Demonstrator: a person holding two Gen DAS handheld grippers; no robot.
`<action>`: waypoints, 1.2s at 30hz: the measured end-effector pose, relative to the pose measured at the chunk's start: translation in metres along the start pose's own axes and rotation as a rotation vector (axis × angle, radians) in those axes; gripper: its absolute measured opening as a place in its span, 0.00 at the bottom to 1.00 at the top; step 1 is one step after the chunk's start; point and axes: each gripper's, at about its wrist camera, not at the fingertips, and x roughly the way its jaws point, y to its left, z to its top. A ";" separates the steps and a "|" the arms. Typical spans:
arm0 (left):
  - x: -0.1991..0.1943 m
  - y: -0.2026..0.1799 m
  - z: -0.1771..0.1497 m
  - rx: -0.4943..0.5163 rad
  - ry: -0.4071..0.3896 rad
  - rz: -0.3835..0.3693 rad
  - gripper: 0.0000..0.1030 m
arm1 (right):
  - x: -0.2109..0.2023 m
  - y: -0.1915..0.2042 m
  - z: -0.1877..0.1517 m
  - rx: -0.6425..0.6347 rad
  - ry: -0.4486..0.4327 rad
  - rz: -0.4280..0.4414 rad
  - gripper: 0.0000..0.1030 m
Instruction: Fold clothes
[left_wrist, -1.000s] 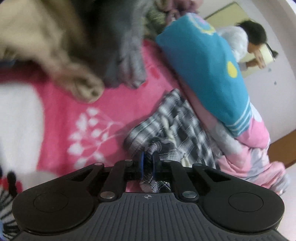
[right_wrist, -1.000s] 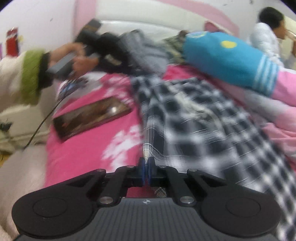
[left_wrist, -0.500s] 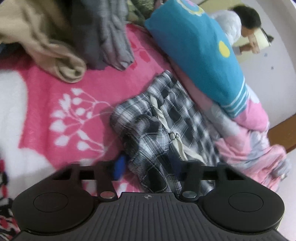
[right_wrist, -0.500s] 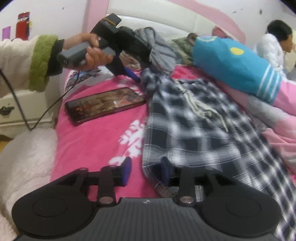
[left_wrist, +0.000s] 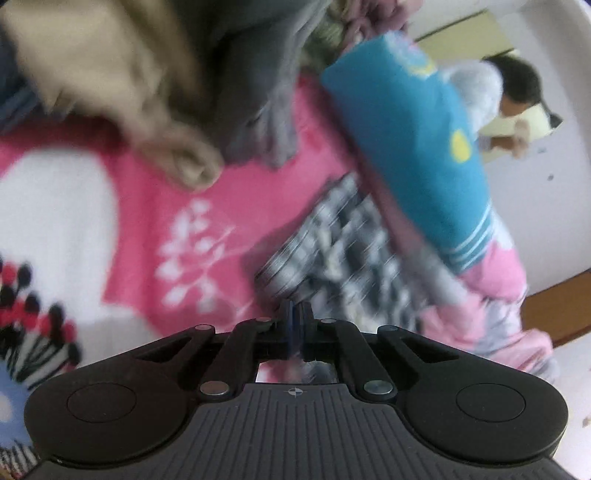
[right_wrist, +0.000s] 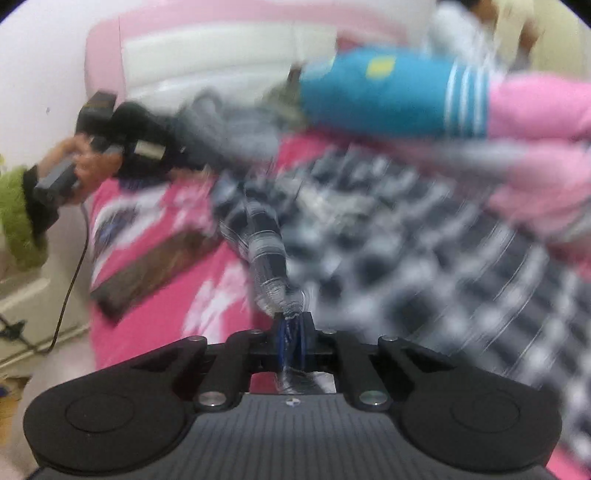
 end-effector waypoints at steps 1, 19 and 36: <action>0.000 0.002 -0.004 -0.003 0.000 -0.004 0.02 | 0.002 0.005 -0.003 -0.023 0.012 -0.014 0.13; -0.034 -0.034 -0.060 0.343 -0.007 0.048 0.45 | 0.006 0.050 -0.004 -0.053 -0.017 0.058 0.34; -0.083 -0.030 -0.195 0.489 -0.068 0.122 0.47 | 0.121 -0.004 0.046 0.632 0.130 0.468 0.43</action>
